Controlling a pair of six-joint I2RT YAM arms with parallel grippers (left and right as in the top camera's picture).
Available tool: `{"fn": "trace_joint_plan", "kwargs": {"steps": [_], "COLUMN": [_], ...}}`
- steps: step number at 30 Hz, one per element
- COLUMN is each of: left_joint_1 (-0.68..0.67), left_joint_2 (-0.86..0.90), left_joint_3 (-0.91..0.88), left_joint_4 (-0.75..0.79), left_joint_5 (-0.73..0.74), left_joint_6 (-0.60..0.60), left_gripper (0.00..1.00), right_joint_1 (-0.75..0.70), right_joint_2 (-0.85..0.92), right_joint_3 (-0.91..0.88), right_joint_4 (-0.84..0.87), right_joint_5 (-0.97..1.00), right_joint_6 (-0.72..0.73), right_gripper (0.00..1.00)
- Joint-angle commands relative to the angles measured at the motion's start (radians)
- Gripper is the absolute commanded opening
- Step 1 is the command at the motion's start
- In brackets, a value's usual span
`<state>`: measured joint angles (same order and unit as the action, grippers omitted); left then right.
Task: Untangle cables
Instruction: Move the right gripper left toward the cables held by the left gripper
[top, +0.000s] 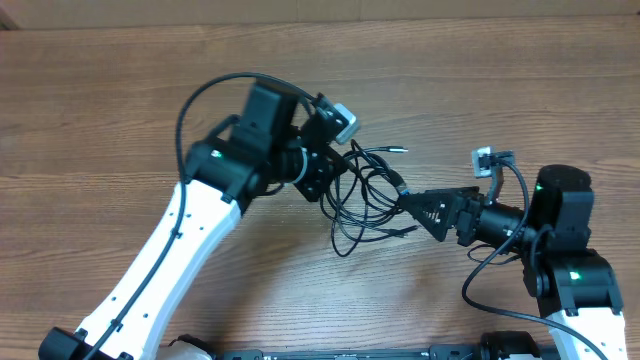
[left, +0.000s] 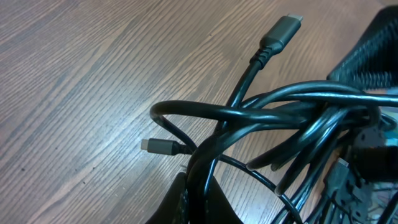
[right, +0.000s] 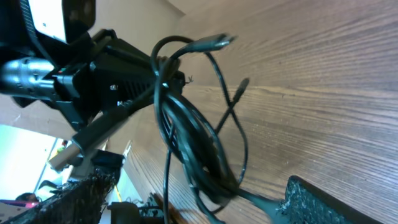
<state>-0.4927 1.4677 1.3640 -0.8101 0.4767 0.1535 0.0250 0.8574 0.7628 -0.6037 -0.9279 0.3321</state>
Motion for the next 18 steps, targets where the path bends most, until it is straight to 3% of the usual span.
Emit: {"fn": "trace_joint_plan", "kwargs": {"steps": [1,7,13,18], "left_joint_1": [-0.06,-0.15,-0.169,-0.167], "left_joint_2": [-0.03,-0.03,-0.03,-0.03], "left_joint_3": [0.019,0.019,0.019,0.019], "left_joint_4": [0.028,0.064,-0.008,-0.157], "left_joint_5": [-0.129,-0.129,-0.129,-0.101], "left_joint_6": [-0.11,-0.109,-0.095,0.042], "left_gripper": [0.04,0.04,0.04,0.04], "right_joint_1": [0.044,0.107,0.108,0.108], "right_joint_2": [0.016,0.061,0.114,0.122], "right_joint_3": [0.028,0.028,0.028,0.028], "right_joint_4": [-0.002,-0.011,-0.013,-0.01], "right_joint_5": [0.077,0.254,0.408,0.53], "right_joint_6": [-0.026,-0.025,-0.016,-0.014], "right_gripper": [0.91,0.89,0.86,0.86]}}
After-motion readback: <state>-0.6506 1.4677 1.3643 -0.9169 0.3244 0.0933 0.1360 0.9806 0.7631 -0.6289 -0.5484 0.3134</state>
